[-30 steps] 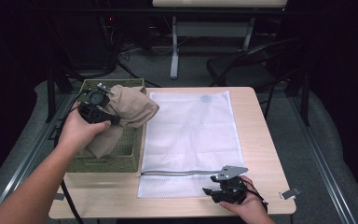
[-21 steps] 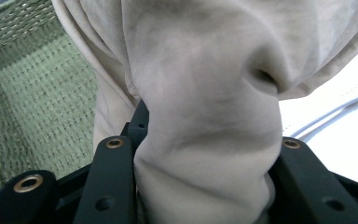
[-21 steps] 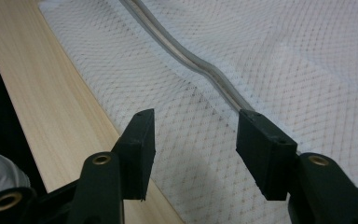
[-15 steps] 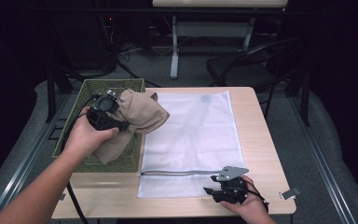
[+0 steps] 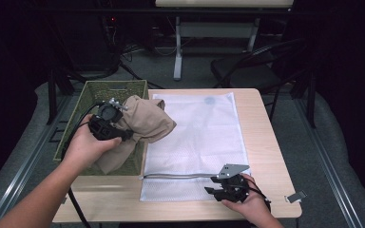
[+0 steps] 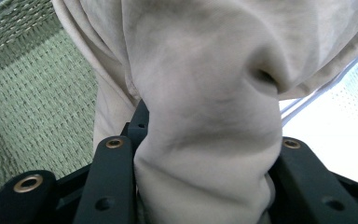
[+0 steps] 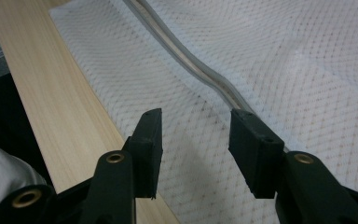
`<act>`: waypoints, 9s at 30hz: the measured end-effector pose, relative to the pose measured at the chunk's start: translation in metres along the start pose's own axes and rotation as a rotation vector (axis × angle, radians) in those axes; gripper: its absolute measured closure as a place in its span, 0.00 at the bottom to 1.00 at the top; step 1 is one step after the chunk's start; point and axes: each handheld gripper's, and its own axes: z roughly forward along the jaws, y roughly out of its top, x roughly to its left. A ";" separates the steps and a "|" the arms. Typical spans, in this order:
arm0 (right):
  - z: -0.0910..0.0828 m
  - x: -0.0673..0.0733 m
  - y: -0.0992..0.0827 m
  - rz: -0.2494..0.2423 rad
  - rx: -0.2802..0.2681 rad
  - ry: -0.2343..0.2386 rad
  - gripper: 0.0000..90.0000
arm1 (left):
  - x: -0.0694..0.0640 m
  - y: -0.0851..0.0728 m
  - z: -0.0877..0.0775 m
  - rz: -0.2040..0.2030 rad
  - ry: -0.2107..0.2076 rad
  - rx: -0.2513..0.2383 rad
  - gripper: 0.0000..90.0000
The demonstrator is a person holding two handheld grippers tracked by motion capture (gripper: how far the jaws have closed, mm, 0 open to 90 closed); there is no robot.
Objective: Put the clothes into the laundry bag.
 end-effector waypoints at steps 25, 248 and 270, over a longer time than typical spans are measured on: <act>0.018 -0.035 0.063 -0.005 0.070 0.009 0.68 | -0.008 -0.008 -0.004 0.016 -0.005 0.008 0.65; -0.013 -0.081 0.262 -0.227 0.196 -0.051 0.98 | -0.092 -0.001 0.024 0.179 -0.208 -0.011 0.65; -0.017 -0.077 0.261 -0.240 0.189 -0.047 0.98 | -0.122 0.001 0.057 0.203 -0.278 0.022 0.65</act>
